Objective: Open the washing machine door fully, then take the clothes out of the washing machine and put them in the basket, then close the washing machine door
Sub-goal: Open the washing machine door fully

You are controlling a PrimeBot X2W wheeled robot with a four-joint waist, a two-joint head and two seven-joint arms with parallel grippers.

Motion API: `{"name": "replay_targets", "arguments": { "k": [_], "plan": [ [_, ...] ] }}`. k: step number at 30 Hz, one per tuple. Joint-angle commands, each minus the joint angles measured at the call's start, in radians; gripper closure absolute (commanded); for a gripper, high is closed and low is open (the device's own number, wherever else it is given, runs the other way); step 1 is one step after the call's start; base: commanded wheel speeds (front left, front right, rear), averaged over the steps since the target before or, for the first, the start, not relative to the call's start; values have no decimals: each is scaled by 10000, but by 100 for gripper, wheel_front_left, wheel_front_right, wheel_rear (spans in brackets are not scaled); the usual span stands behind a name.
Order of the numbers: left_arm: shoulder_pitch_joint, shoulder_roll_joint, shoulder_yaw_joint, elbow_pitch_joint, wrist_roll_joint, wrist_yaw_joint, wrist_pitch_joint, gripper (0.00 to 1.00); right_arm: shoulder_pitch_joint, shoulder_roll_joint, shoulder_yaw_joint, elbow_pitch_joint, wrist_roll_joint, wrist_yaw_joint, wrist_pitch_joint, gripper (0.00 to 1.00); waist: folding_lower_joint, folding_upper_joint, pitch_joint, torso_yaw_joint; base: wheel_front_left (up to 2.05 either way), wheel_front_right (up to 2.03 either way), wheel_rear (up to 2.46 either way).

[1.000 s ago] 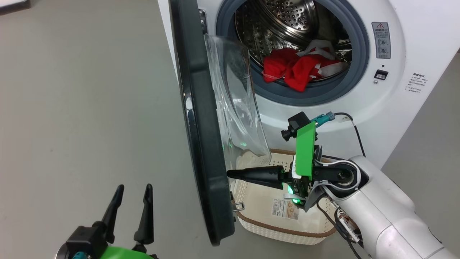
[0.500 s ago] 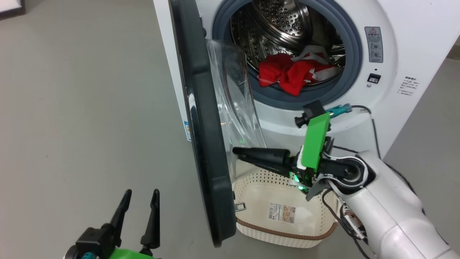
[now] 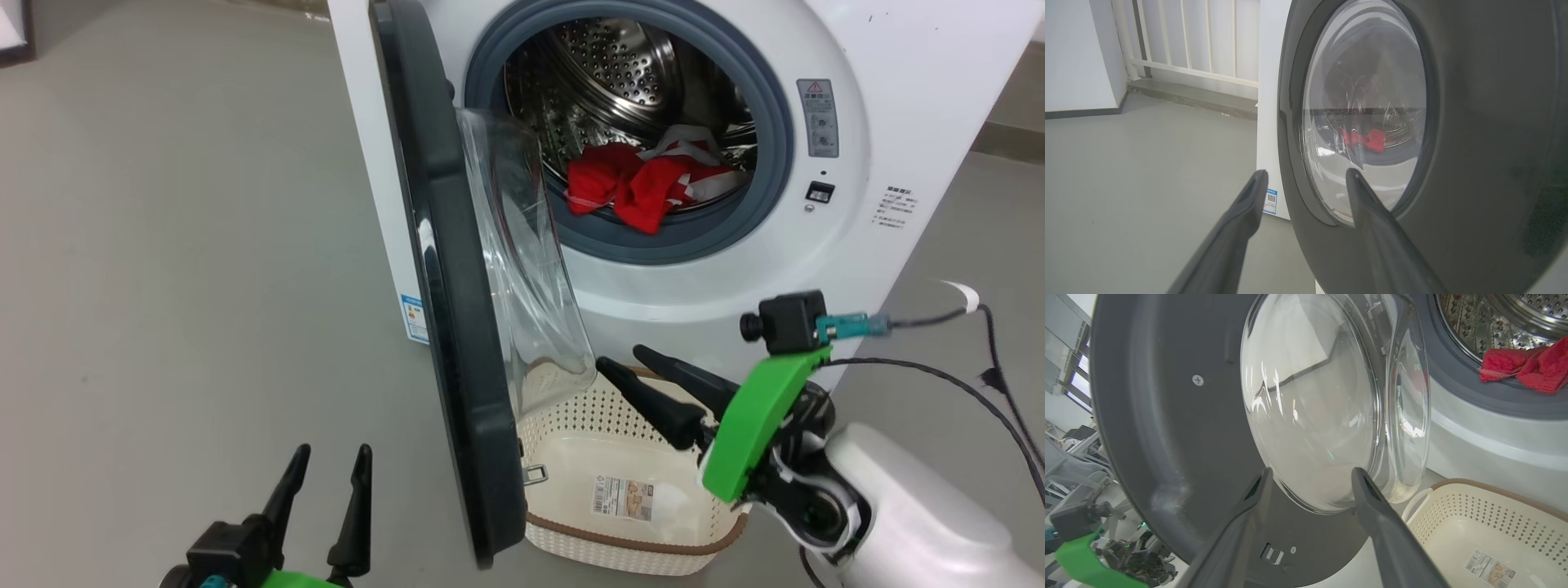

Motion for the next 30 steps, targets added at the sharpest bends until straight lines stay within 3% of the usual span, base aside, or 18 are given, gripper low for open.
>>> {"name": "replay_targets", "arguments": {
  "k": [1,8,14,18,27,30],
  "plan": [
    [-398,93,289,-164,-40,2,-78,0,-59,-249,459,-139,-604,75,-784,0,0,0,-64,-77,0,0,0],
    [-378,93,312,-127,-18,34,-78,0,-369,-691,1738,1517,-2626,75,-3665,0,0,0,-139,-231,0,0,0],
    [-322,93,399,-187,161,106,-78,0,-426,-144,1309,3502,-4439,75,-4688,0,0,0,-229,-327,0,0,0],
    [-282,93,460,-263,233,146,-78,0,79,264,-385,3206,-5954,75,-4707,0,0,0,-222,-381,0,0,0],
    [-181,93,569,-371,338,209,-78,0,2388,1559,-4110,1041,-9007,75,-4711,0,0,0,-244,-473,0,0,0],
    [-189,93,557,-367,318,218,-78,0,2965,1890,-4879,339,-9592,75,-4711,0,0,0,-247,-477,0,0,0]
  ]
}}
